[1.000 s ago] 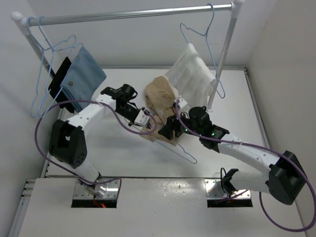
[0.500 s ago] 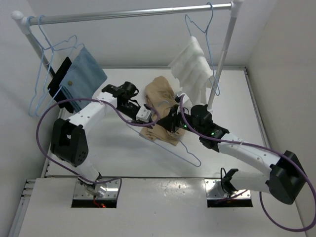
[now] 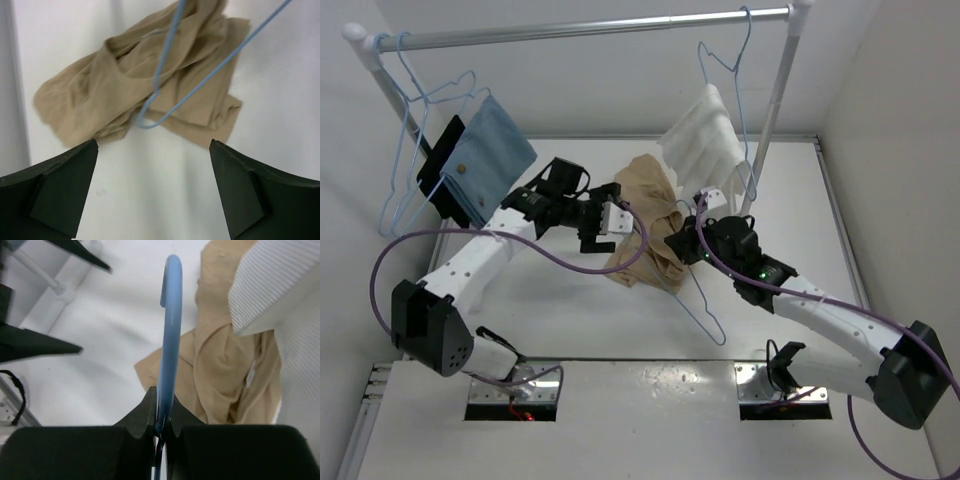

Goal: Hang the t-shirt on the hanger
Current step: Place tshirt on hanger

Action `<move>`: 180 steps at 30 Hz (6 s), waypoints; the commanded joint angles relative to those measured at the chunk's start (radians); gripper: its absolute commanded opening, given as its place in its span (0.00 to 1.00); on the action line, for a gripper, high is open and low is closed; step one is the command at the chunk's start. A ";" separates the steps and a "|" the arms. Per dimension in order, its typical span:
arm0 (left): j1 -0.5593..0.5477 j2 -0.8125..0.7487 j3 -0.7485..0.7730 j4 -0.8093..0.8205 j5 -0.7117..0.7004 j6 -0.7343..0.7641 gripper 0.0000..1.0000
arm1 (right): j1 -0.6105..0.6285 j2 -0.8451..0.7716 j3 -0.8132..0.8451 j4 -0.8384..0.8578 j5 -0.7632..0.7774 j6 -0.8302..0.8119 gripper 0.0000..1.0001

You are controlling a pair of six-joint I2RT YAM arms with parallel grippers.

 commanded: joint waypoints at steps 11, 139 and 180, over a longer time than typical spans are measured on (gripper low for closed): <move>0.004 -0.127 0.168 0.271 -0.410 -0.688 1.00 | -0.001 -0.136 0.066 -0.189 0.164 -0.022 0.00; -0.138 0.544 0.314 0.217 -0.586 -0.816 0.02 | -0.001 -0.085 -0.014 -0.303 0.128 -0.012 0.00; -0.101 0.284 0.271 0.029 -0.537 -0.961 0.00 | 0.008 0.013 0.249 -0.208 0.050 -0.109 0.00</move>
